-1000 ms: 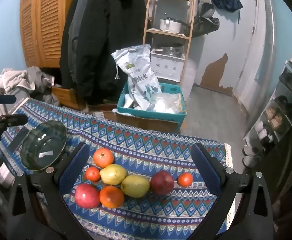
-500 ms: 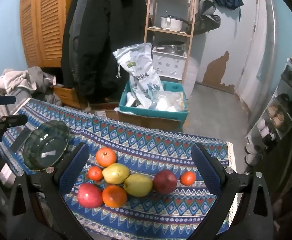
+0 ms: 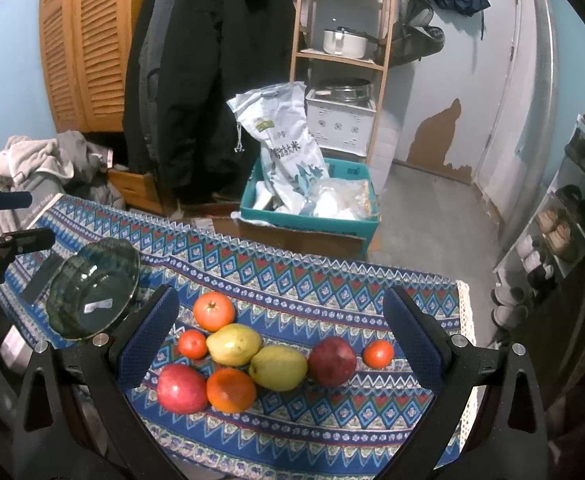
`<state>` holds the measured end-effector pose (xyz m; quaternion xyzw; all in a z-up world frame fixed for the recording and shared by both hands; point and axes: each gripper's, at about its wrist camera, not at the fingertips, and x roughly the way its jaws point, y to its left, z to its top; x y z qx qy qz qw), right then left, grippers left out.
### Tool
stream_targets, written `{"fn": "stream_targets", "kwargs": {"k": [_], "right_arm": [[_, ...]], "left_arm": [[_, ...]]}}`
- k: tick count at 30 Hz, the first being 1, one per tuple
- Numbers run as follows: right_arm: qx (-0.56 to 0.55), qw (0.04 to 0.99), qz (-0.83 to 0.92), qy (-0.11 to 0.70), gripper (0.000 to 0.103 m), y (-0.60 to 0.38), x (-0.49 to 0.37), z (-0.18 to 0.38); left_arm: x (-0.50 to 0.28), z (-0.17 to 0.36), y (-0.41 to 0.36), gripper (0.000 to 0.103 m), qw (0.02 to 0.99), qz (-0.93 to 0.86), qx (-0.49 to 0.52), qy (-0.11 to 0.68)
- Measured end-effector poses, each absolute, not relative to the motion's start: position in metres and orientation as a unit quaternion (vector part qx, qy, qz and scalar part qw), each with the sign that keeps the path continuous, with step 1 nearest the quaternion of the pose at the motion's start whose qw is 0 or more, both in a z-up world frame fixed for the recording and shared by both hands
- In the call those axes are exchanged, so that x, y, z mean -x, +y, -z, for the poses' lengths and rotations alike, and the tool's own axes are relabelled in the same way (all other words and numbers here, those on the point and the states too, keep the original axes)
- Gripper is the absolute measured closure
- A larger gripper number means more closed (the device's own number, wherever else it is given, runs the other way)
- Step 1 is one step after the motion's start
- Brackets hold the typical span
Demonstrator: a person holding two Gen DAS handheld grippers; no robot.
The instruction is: Organize fruits
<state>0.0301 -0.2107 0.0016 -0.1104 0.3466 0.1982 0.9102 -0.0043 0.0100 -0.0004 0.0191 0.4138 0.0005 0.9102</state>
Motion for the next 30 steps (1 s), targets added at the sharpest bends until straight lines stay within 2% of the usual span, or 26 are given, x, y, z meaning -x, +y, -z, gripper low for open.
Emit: {"fn": "stream_targets", "kwargs": {"k": [30], "right_arm": [[0.111,0.907,-0.196,0.354,0.003,-0.2059,-0.0237,0.0027]], "left_arm": [[0.0074,0.0066,0.0103,0.005,0.907,0.001,-0.015,0.420]]}}
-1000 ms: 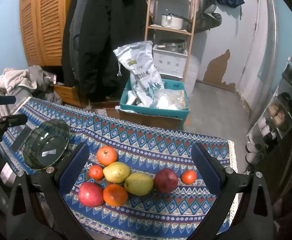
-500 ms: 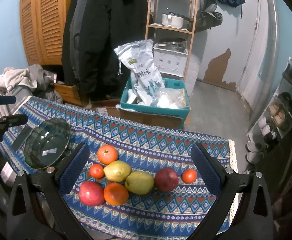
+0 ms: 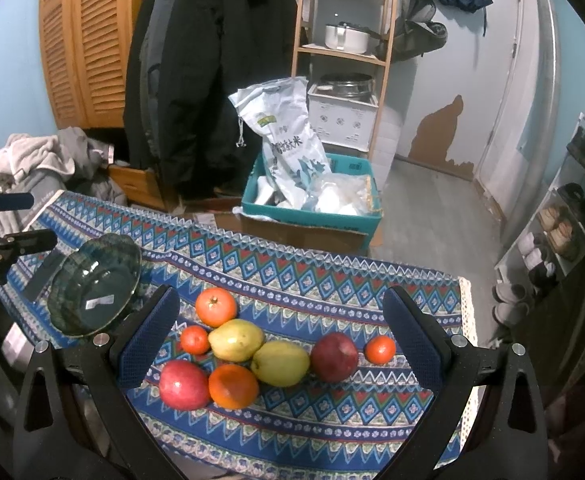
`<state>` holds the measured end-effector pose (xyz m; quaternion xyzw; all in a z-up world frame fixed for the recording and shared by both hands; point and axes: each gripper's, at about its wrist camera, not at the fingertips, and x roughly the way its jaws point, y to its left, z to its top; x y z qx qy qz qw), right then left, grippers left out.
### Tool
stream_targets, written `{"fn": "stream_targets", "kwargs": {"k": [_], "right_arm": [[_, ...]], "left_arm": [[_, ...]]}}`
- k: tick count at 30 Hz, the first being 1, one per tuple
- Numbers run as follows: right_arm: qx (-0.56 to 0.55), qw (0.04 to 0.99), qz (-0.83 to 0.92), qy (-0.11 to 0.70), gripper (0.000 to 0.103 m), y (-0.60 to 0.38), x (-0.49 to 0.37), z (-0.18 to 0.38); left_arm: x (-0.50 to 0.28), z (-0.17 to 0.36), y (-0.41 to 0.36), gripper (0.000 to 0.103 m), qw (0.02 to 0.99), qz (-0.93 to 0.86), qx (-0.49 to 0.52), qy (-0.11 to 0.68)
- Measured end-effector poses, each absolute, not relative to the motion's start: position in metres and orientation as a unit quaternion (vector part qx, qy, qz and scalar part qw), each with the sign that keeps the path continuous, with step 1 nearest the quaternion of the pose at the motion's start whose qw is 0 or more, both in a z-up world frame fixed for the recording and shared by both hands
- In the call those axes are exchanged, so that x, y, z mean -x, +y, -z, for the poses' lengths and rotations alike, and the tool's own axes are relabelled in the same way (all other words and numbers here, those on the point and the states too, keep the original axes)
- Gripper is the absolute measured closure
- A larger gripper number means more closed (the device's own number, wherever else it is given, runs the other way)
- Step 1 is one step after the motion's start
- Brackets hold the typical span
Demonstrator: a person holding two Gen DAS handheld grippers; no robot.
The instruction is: Organize fruits
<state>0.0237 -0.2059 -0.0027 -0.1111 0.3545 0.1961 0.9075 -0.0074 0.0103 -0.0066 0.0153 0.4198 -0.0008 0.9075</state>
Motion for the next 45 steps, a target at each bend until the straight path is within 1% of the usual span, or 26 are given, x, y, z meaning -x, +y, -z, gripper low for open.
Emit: {"fn": "stream_targets", "kwargs": {"k": [45], "right_arm": [[0.105,0.905,-0.198,0.362,0.003,-0.2108,-0.0291,0.0006]], "left_arm": [[0.0054,0.0057,0.0112,0.005,0.907,0.002,-0.015,0.422]]}}
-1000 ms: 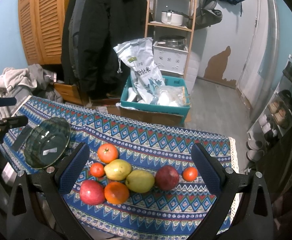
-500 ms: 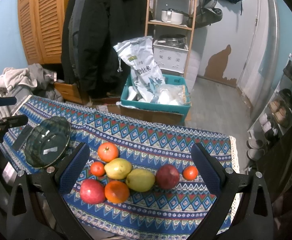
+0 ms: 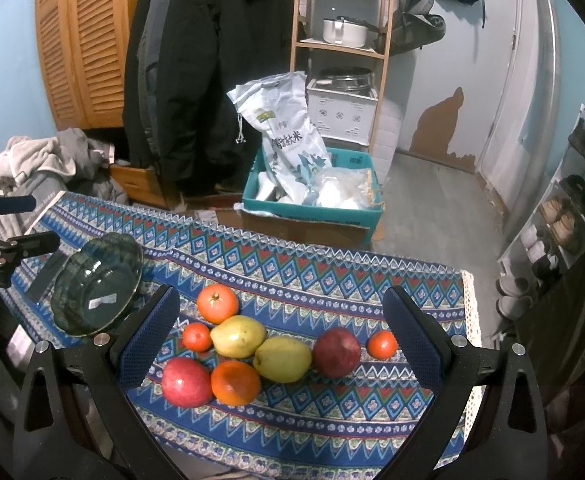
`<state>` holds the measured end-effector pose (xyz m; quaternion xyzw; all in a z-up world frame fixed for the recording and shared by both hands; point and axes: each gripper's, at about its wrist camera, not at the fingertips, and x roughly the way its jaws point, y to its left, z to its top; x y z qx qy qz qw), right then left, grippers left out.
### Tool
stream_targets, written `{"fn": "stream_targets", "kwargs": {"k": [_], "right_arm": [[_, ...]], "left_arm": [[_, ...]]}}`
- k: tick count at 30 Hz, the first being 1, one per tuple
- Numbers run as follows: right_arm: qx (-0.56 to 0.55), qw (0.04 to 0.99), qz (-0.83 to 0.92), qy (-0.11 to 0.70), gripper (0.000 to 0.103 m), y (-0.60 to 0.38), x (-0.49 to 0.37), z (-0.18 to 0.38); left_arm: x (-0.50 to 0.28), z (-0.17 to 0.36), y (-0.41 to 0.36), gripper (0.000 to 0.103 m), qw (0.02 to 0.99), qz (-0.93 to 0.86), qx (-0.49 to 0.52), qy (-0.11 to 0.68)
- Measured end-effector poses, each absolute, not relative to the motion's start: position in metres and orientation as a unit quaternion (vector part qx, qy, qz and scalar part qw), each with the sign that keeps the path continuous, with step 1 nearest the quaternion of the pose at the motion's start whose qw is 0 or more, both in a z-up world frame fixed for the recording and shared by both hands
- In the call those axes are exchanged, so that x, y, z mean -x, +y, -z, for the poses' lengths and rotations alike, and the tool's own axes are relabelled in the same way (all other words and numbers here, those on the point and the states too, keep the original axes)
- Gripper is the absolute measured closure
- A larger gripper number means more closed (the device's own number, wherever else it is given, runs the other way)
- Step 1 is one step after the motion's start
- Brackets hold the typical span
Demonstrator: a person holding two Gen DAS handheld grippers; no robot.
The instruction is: Organize fruits
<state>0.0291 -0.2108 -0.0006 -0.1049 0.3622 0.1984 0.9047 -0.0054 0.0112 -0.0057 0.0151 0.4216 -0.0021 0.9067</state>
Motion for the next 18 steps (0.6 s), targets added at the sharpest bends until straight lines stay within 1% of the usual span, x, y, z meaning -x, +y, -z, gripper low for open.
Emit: {"fn": "stream_targets", "kwargs": {"k": [9,18], "right_arm": [[0.101,0.903,-0.195,0.368,0.003,-0.212,-0.027,0.002],[0.082,0.900,-0.190,0.383,0.003,-0.228,-0.047,-0.002]], "left_arm": [[0.000,0.008,0.009,0.005,0.906,0.003,-0.015,0.423],[-0.016,0.016,0.004,0.005,0.899,0.016,-0.020,0.438]]}}
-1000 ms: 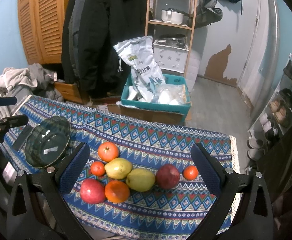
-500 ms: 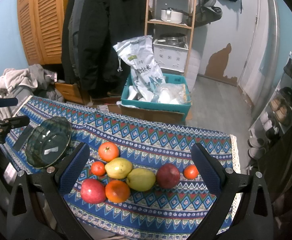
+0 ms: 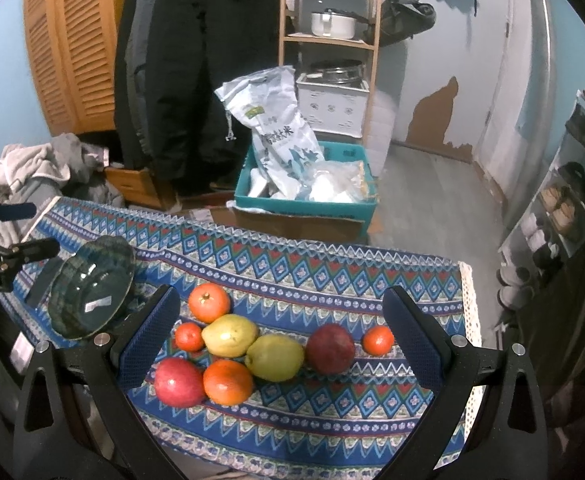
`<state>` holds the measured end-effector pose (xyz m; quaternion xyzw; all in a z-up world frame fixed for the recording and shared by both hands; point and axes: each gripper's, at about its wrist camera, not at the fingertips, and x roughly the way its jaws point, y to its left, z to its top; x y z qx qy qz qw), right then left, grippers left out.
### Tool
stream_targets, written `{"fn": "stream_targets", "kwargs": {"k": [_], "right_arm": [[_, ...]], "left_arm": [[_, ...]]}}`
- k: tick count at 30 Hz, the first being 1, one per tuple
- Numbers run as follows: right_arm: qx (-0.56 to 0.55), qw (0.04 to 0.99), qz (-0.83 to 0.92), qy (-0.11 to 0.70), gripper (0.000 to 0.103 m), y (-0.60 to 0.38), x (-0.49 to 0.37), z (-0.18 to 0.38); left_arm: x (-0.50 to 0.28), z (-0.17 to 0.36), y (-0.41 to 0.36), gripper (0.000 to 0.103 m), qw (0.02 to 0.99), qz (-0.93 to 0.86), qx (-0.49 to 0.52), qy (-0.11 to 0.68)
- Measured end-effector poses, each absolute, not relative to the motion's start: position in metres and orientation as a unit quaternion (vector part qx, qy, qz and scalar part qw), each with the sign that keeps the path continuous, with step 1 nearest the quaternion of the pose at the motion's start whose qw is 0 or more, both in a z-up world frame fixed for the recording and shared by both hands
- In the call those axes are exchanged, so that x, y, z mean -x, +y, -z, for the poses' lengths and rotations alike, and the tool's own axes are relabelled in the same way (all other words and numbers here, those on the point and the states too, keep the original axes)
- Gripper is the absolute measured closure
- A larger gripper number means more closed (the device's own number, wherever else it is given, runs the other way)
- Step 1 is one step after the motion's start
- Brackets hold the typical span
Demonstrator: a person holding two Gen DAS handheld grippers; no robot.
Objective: Organize fruits
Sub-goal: 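Grasp an orange with the left gripper while the right gripper grasps another orange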
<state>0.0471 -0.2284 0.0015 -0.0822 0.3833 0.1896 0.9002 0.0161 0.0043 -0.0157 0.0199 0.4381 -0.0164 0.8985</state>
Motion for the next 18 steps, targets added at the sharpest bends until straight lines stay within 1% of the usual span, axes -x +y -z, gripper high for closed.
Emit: {"fn": "stream_targets", "kwargs": {"k": [6,9,14,18], "right_arm": [[0.069,0.889,-0.173,0.418,0.003,-0.249,-0.076,0.003],[0.070,0.884,-0.157,0.435,0.003,-0.262,-0.091,0.011],[0.031,0.863,-0.130,0.487,0.004,-0.293,-0.120,0.036],[0.019,0.847,-0.115,0.519,0.006,-0.309,-0.137,0.055]], "left_arm": [[-0.042,0.033,-0.005,0.005,0.877,0.042,-0.023,0.478],[-0.053,0.036,-0.012,0.005,0.872,0.053,-0.030,0.486],[-0.074,0.039,-0.024,0.005,0.870,0.060,-0.057,0.487],[-0.095,0.050,-0.031,0.005,0.861,0.064,-0.050,0.501]]}}
